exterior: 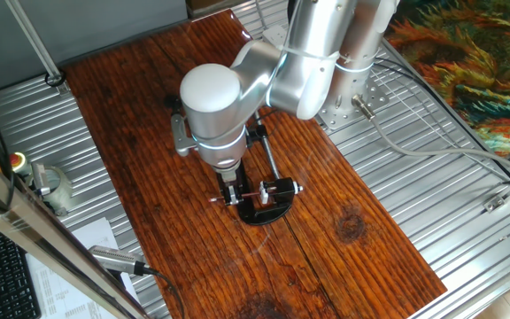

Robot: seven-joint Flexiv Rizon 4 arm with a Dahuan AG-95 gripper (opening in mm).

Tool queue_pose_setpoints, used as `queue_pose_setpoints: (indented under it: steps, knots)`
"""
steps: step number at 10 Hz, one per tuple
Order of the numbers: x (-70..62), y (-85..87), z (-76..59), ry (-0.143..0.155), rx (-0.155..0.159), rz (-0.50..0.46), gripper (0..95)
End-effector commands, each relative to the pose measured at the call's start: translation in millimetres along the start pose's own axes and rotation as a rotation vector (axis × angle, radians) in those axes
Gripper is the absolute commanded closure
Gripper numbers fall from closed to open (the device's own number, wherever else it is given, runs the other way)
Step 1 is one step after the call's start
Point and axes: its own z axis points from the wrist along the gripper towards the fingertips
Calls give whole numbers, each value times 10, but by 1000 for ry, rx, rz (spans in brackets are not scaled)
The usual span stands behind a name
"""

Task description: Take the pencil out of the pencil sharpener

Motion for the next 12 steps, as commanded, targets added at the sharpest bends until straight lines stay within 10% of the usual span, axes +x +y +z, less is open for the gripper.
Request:
queue_pose_setpoints:
  steps: [1,12]
  knots:
    - [5,-1,19,6,-6,-3,950]
    - [-211,-93,7,15,-25,-5,950]
